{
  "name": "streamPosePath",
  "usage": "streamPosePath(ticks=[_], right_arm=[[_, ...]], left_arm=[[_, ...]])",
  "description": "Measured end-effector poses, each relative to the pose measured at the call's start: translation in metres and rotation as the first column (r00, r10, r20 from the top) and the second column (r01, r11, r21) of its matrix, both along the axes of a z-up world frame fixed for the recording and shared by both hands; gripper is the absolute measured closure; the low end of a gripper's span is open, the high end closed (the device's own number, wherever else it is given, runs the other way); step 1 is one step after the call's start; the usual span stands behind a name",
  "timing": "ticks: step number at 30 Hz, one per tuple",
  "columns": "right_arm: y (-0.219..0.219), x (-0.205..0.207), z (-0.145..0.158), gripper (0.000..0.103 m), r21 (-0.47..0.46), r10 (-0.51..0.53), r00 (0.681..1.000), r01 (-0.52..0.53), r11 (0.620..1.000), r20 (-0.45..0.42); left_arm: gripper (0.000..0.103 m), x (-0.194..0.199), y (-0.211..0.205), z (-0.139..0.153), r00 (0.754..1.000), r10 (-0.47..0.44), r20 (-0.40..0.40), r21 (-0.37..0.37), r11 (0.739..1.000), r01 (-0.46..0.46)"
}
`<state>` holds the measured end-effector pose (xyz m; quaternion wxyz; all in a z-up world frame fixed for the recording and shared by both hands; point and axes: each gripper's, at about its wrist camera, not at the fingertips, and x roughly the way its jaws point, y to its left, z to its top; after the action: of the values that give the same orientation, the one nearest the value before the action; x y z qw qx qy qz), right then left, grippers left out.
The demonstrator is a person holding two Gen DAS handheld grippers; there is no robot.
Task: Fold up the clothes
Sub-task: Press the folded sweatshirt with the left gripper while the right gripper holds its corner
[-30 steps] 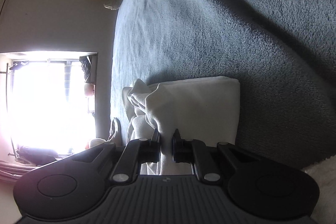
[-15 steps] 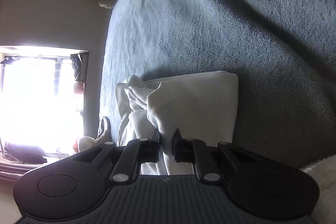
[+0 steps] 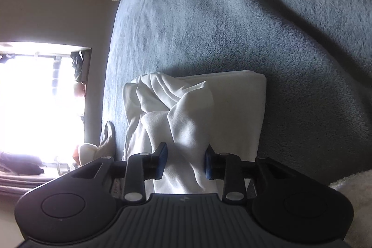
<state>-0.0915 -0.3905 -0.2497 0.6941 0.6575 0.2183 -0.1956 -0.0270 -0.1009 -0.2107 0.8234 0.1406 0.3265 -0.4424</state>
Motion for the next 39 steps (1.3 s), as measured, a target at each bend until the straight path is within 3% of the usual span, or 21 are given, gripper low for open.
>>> streamPosePath(ticks=[6, 10, 14, 20, 25, 30, 35, 39], right_arm=[[0.001, 0.021, 0.007, 0.069, -0.042, 0.098, 0.994, -0.100, 0.994, -0.041], [0.006, 0.028, 0.018, 0.089, -0.111, 0.140, 0.989, -0.145, 0.983, -0.054], [0.007, 0.027, 0.026, 0.091, -0.100, 0.119, 0.993, -0.119, 0.988, -0.010], [0.006, 0.033, 0.031, 0.092, -0.033, 0.116, 0.991, -0.115, 0.993, 0.062], [0.005, 0.033, 0.042, 0.093, -0.078, 0.161, 0.983, -0.154, 0.985, 0.090], [0.001, 0.027, 0.039, 0.094, -0.130, 0.191, 0.981, -0.187, 0.974, 0.024], [-0.004, 0.024, 0.029, 0.094, -0.156, 0.220, 0.969, -0.236, 0.959, -0.113], [-0.003, 0.025, 0.030, 0.094, -0.176, 0.244, 0.955, -0.272, 0.946, -0.166]], left_arm=[[0.050, -0.006, -0.009, -0.007, 0.999, -0.029, 0.026, -0.008, 1.000, 0.029], [0.050, -0.001, -0.003, -0.012, 1.000, -0.001, 0.006, -0.048, 0.999, 0.002], [0.050, 0.003, 0.004, -0.013, 0.999, 0.039, -0.030, -0.095, 0.995, -0.042], [0.048, -0.006, -0.013, -0.013, 0.998, 0.060, 0.028, -0.056, 0.997, -0.058], [0.051, -0.009, -0.012, -0.011, 0.979, 0.189, 0.080, -0.027, 0.982, -0.188], [0.061, -0.018, -0.003, -0.010, 0.964, 0.234, 0.123, 0.027, 0.971, -0.239], [0.071, -0.025, -0.006, -0.012, 0.967, 0.206, 0.148, 0.054, 0.975, -0.216], [0.079, -0.029, -0.008, -0.014, 0.970, 0.182, 0.164, 0.070, 0.978, -0.196]])
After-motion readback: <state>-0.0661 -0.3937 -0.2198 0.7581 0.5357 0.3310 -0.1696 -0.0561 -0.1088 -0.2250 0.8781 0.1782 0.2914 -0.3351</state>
